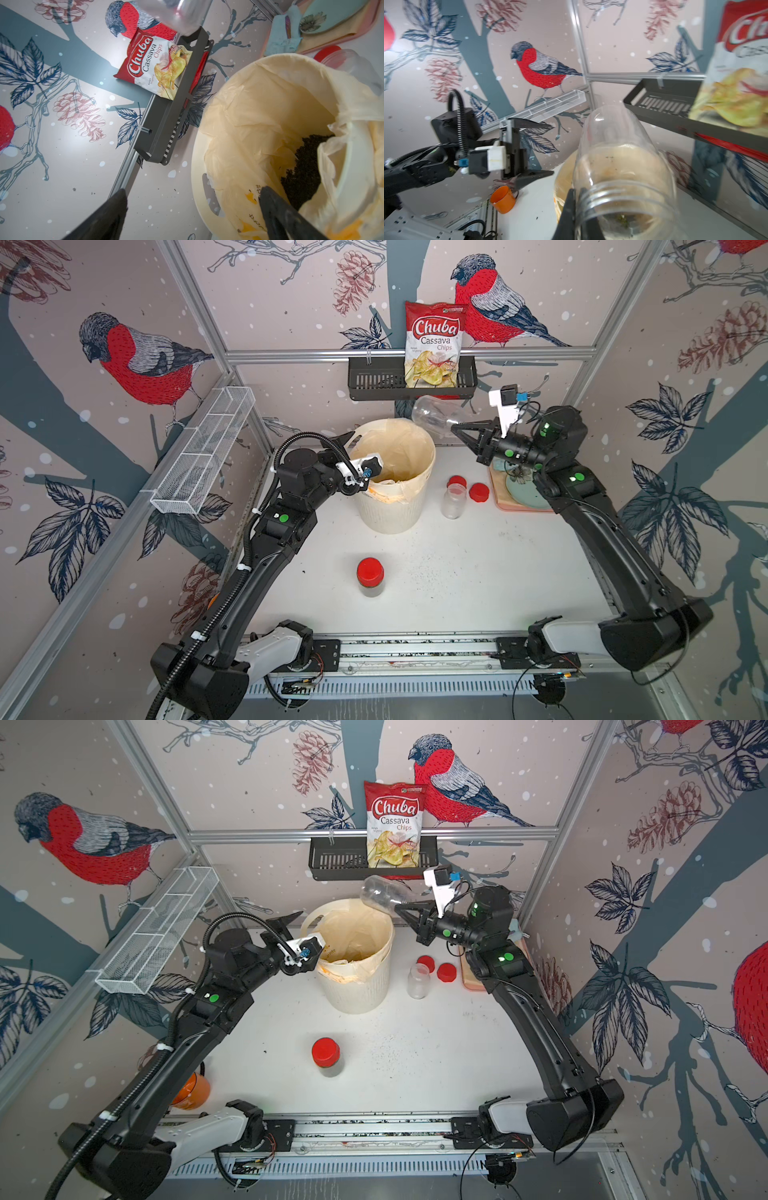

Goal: Empty moldy tea leaves from jars
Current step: Place the jar at the center of the board.

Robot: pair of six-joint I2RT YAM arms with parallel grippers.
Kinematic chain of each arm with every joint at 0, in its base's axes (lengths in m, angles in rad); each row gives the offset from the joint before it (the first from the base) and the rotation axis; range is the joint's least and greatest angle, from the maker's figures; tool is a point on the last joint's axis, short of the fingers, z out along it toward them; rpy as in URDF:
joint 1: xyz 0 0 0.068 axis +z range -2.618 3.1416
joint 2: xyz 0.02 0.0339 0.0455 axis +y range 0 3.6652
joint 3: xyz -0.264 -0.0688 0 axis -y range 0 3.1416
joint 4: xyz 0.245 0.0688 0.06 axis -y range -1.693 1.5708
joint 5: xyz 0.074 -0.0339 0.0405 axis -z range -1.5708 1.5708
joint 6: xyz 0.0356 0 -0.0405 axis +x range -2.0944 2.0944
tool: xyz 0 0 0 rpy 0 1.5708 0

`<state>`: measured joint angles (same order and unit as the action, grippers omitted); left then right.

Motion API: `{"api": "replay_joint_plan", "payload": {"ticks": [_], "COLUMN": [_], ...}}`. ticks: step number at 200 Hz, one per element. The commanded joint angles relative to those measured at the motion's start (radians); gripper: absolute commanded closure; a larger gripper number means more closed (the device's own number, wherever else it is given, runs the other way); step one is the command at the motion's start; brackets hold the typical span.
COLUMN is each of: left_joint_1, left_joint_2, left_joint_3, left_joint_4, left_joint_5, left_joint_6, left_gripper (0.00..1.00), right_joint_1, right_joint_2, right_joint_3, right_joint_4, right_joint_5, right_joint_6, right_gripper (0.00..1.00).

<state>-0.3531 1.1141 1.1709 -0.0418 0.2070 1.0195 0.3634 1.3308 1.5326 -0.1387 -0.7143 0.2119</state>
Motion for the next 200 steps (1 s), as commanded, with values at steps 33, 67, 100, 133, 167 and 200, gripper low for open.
{"api": "replay_joint_plan", "payload": {"ticks": [33,67,100,133,167,200], "left_joint_1": [0.022,0.022,0.023,0.025,0.030,0.031], "left_joint_2": [-0.003,-0.017,-0.027,-0.081,-0.116,-0.119], "left_joint_3": [-0.033,-0.046,-0.036,-0.098,-0.143,-0.145], "left_joint_4": [0.255,0.322,0.268,0.259,0.270,0.273], "left_joint_5": [-0.125,-0.265,-0.304,-0.269,-0.289,-0.296], "left_joint_6": [-0.324,-0.555,-0.687,-0.787,-0.840,-0.875], "left_gripper": [0.03,0.04,0.04,0.04,0.03,0.03], "right_joint_1": [0.028,0.037,0.043,0.072,0.128,0.141], "right_joint_2": [-0.070,-0.122,-0.145,-0.130,-0.099,-0.087], "right_joint_3": [-0.006,-0.034,-0.068,-0.093,-0.115,-0.147], "right_joint_4": [-0.325,-0.433,-0.482,-0.554,-0.622,-0.682], "right_joint_5": [0.186,0.307,0.336,0.370,0.426,0.467], "right_joint_6": [-0.063,-0.077,-0.061,-0.055,-0.052,-0.042], "right_gripper": [1.00,1.00,1.00,1.00,1.00,1.00]}}
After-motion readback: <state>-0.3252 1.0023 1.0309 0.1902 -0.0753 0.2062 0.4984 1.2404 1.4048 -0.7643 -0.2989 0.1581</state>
